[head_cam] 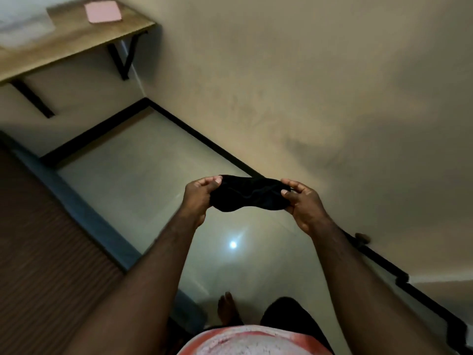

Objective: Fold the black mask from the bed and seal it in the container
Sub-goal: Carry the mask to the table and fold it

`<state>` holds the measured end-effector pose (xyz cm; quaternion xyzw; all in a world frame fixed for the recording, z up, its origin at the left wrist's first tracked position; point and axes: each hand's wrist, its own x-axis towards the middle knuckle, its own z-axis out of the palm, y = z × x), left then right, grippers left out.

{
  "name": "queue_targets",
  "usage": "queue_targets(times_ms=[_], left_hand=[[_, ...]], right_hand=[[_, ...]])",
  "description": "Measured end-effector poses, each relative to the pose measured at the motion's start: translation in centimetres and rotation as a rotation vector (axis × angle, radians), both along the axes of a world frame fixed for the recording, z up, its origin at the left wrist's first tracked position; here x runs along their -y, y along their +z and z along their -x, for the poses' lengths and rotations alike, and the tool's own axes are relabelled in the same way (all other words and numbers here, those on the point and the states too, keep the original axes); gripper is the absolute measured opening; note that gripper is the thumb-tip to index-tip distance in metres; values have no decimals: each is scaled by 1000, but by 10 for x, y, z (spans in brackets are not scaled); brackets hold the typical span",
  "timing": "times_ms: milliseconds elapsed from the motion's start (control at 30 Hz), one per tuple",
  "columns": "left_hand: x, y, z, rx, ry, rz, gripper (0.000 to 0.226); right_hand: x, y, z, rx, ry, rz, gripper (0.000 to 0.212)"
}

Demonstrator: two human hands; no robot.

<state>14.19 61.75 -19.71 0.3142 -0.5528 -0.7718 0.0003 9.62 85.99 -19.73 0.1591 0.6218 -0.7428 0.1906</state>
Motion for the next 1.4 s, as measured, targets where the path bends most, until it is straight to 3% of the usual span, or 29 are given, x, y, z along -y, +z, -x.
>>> queue_targets(times_ms=[300,667,867,1133,1400], left_hand=[[74,-14,94,64,222,94,21],[172,23,199,66,475,219,22],[235,15,220,66,601,183,23],[381,20,260,-1,702,137,21],[513,41,277,-56,761,149,19]], right_hand=[[91,-14,145,54,205,57,35],[227,0,304,86,480,93,34],[314,1,357,50,620,54,34],[480,32,408,-32,694,-27,37],[617,51,433,-72,757,31,34]])
